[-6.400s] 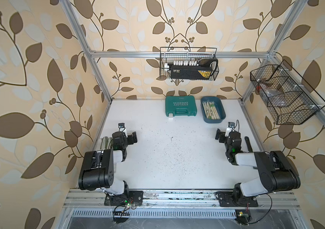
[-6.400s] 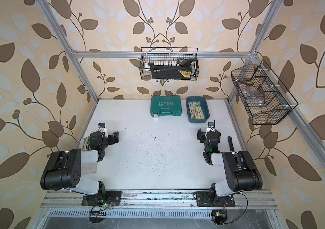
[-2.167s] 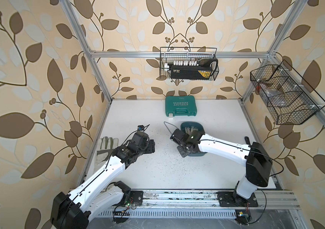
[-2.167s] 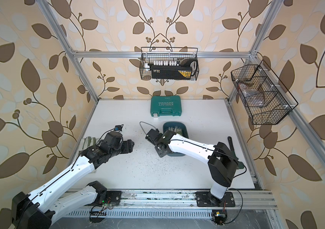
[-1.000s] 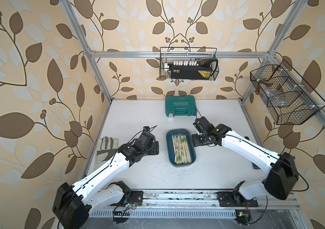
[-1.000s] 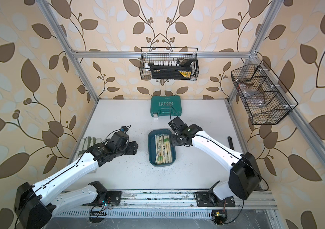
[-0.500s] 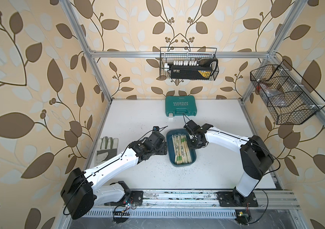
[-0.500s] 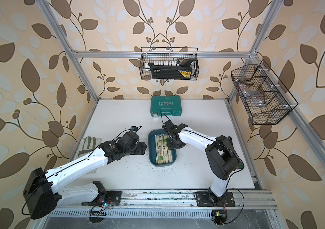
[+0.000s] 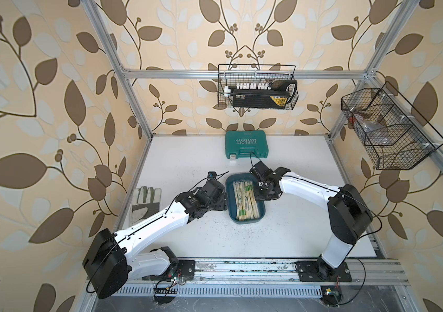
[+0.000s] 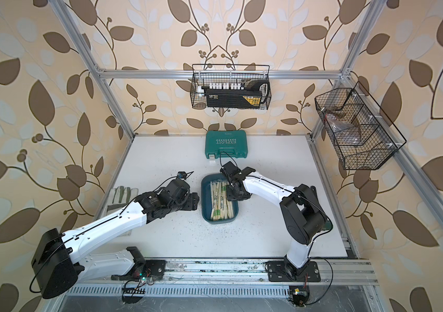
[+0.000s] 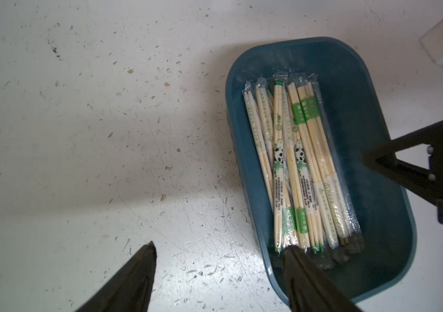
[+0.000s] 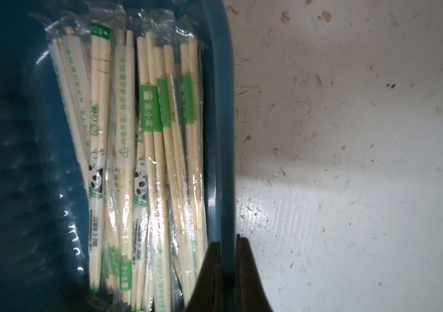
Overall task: Take the paired disposable chopsticks out of the storage box
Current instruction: Adjust the storage box at the center of the board.
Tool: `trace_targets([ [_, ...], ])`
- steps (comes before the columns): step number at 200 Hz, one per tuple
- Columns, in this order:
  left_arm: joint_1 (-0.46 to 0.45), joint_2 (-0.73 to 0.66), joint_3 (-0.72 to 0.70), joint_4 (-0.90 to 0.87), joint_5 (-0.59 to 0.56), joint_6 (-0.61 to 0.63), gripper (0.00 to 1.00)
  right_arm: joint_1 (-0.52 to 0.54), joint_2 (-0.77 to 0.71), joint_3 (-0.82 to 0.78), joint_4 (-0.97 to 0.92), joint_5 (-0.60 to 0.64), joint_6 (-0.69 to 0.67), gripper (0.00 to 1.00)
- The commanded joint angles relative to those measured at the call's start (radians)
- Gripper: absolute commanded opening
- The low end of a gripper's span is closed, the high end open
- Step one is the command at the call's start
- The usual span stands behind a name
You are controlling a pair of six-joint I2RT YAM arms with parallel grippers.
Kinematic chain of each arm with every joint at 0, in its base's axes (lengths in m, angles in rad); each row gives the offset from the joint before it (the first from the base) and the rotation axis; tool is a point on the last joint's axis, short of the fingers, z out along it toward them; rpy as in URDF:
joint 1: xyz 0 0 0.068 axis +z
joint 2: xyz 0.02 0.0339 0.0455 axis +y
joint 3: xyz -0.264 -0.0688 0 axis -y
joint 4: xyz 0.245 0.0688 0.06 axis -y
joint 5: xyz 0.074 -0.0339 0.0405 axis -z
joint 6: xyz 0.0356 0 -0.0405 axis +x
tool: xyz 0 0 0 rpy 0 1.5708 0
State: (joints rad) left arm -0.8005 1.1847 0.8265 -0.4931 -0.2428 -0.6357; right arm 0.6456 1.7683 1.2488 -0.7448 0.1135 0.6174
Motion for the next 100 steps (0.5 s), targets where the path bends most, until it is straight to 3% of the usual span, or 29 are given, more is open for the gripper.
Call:
trace_targets([
  [1, -0.01, -0.007, 0.017, 0.011, -0.029, -0.021, 0.78, 0.001, -0.022, -0.018, 0.042, 0.014, 0.07, 0.0],
  [48, -0.011, 0.001, 0.023, 0.012, -0.027, -0.018, 0.78, 0.005, -0.03, -0.043, 0.06, 0.014, 0.102, 0.01],
  [66, -0.011, 0.003, 0.024, 0.009, -0.029, -0.018, 0.78, 0.005, -0.023, -0.03, 0.047, 0.011, 0.089, 0.23],
  [100, -0.011, -0.012, 0.031, -0.007, -0.032, -0.017, 0.79, 0.005, -0.055, 0.036, -0.044, 0.04, 0.046, 0.4],
])
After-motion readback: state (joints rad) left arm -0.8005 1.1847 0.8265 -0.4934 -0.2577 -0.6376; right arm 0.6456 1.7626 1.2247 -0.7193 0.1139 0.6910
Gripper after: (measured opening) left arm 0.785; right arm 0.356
